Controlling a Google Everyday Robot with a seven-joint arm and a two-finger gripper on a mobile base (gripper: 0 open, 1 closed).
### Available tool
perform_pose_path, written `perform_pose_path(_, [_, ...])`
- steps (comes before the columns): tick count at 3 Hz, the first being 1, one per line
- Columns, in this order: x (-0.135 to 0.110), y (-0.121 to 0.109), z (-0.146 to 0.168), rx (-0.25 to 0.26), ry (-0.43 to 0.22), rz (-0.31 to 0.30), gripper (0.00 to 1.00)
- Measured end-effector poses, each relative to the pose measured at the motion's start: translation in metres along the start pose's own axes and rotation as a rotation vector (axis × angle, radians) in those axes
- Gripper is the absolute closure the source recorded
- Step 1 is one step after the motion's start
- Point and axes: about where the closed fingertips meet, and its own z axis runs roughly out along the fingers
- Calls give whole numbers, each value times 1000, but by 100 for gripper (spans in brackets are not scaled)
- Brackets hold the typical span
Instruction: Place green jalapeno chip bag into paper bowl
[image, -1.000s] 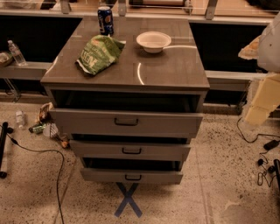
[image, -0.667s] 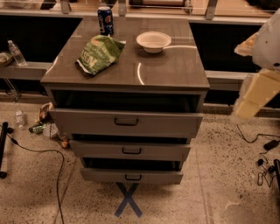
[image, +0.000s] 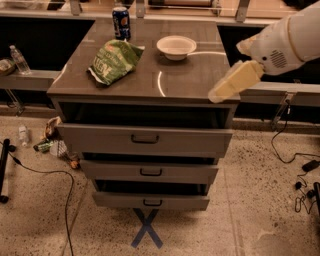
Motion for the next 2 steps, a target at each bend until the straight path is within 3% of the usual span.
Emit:
perform_pose_path(1, [-43, -30, 61, 57, -156, 125, 0])
perform_pose_path(2, [-86, -63, 91, 182, -267, 213, 0])
